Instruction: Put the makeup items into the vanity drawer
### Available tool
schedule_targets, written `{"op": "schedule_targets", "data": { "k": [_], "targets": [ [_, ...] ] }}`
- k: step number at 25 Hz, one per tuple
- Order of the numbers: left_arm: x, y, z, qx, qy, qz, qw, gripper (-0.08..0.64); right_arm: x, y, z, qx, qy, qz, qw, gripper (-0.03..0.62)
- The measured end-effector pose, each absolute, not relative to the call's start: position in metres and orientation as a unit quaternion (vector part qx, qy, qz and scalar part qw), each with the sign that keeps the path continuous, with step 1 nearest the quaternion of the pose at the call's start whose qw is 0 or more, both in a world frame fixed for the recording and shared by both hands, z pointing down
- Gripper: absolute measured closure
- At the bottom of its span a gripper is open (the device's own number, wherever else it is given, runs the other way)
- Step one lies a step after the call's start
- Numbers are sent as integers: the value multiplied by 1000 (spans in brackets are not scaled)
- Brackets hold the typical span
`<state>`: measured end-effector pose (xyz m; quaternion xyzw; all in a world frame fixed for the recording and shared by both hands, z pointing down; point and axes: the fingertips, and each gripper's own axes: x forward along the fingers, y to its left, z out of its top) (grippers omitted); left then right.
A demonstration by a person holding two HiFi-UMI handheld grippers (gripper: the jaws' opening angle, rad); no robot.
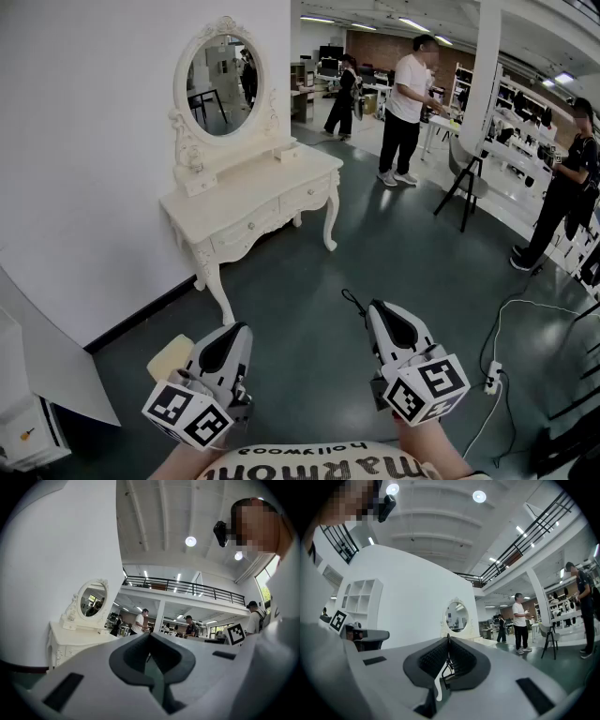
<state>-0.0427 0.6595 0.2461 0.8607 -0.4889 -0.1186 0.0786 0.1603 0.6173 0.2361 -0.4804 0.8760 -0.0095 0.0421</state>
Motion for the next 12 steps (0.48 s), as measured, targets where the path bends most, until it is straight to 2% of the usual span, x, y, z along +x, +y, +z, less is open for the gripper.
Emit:
{"op": "schedule_targets", "data": {
  "k": [12],
  "targets": [
    [-44, 646, 240, 860, -489, -124, 74, 552, 160, 606, 229, -481, 875, -10, 45, 560]
  ]
}}
